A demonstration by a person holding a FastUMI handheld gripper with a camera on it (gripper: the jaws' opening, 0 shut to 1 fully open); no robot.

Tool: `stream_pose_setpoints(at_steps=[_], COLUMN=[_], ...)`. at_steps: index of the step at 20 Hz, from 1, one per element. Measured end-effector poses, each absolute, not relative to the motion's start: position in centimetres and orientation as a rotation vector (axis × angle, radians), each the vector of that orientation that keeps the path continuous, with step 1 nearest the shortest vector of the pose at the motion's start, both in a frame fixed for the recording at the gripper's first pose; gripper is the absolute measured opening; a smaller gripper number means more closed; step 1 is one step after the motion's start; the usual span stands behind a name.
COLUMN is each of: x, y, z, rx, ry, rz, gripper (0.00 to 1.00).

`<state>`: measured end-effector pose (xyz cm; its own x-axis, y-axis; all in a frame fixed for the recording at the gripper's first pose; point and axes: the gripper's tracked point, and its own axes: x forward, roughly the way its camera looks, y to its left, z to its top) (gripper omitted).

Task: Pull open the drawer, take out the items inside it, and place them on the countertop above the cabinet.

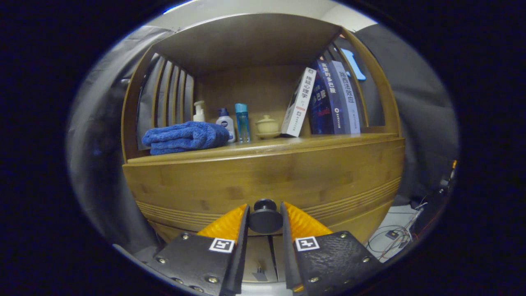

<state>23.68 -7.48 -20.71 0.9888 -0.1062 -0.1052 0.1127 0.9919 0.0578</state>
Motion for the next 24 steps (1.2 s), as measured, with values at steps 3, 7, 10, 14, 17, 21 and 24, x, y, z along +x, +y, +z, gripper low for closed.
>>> stream_pose_setpoints(at_steps=[3, 7, 10, 14, 17, 21, 24], x=[23.6, 23.6, 22.6, 19.5, 17.4, 14.6, 12.4], y=[-7.2, -7.4, -7.4, -7.3, -7.3, -7.2, -7.1], z=[-20.7, -21.2, -20.9, -20.9, -20.8, -20.7, -20.6], rx=[0.002, -0.023, -0.052, -0.058, -0.074, -0.078, -0.094], ry=[0.073, 0.146, 0.139, 0.148, 0.152, 0.171, 0.177], rz=[-0.108, -0.101, -0.104, -0.101, -0.098, -0.096, -0.091], gripper=[0.4, 0.34, 0.31, 0.3, 0.3, 0.3, 0.3])
